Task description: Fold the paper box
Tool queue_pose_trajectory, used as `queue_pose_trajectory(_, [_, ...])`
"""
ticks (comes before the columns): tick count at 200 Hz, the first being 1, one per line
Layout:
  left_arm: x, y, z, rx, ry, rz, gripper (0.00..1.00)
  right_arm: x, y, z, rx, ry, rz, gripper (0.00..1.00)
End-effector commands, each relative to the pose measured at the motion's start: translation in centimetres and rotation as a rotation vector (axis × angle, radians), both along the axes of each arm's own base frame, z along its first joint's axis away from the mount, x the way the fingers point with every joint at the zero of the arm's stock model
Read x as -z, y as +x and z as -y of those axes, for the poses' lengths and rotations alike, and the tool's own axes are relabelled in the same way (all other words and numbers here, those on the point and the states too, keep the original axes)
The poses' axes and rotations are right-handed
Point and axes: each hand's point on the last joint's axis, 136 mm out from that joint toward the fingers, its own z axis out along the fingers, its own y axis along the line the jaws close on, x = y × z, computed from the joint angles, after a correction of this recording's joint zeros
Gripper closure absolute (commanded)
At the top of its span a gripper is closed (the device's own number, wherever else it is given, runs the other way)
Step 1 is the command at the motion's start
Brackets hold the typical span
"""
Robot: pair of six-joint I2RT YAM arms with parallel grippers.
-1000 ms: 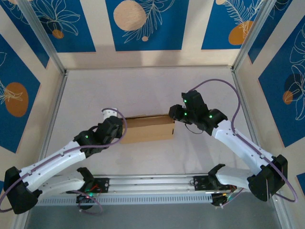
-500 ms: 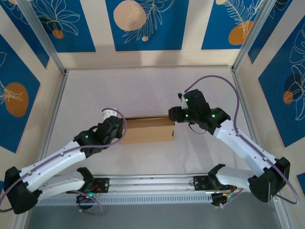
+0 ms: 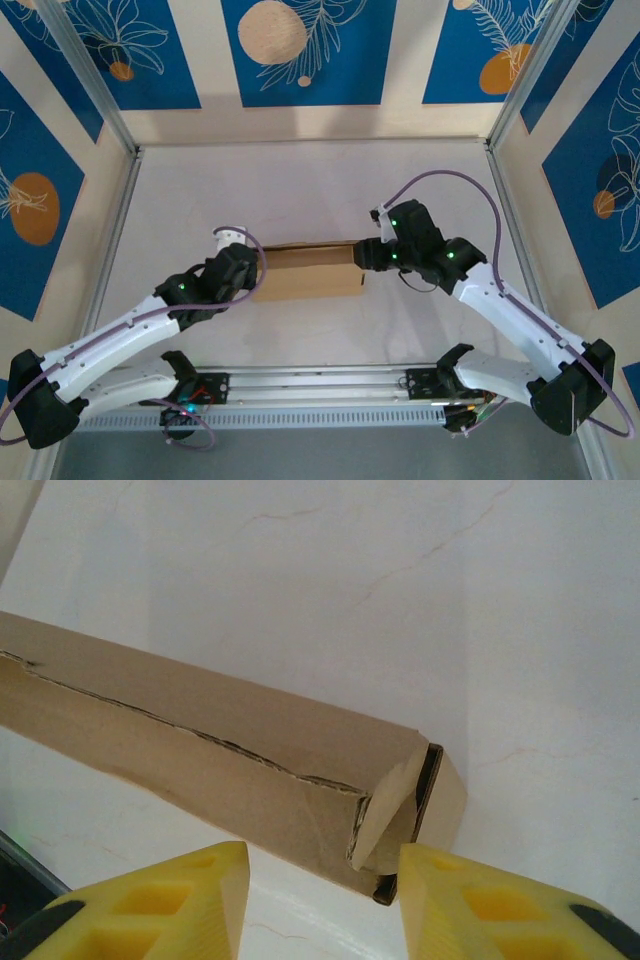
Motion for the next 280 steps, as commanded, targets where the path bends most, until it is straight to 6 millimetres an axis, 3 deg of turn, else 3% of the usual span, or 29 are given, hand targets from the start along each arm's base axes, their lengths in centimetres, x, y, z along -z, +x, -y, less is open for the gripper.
queue_pose_trajectory(1, [2.4,-1.5,-1.0,0.032,0.093,-0.086,1.00,1.3,0.0,0.3,0.005,-0.041,-0.008,0.61])
queue_pose_trajectory(79, [2.6,-1.5,-1.0,0.033,0.101,-0.086,1.00,1.4,1.4,1.0,0.056,-0.074,-0.003,0.89])
queue_pose_trajectory(133, [2.6,-1.5,-1.1,0.031,0.107,-0.087,1.00,0.8,1.7,1.8,0.090,-0.042,-0.013,1.00])
queue_pose_trajectory(158, [2.5,-1.5,-1.3,0.030,0.115,-0.085,1.00,0.2,1.8,2.0,0.083,-0.053,-0.002,1.00])
queue_pose_trajectory(190, [2.6,-1.5,-1.3,0.028,0.125,-0.092,1.00,-0.3,1.8,2.4,0.074,-0.088,0.011,0.84])
queue_pose_trajectory(219, [2.5,-1.4,-1.3,0.027,0.126,-0.091,1.00,-0.5,1.7,2.6,0.066,-0.107,0.015,0.77])
queue_pose_trajectory(250, [2.5,-1.3,-1.2,0.027,0.125,-0.092,1.00,0.0,1.9,2.9,0.069,-0.124,0.008,0.79])
queue_pose_trajectory(280, [2.5,-1.4,-1.1,0.032,0.123,-0.095,1.00,1.1,1.9,2.6,0.063,-0.116,-0.020,0.90])
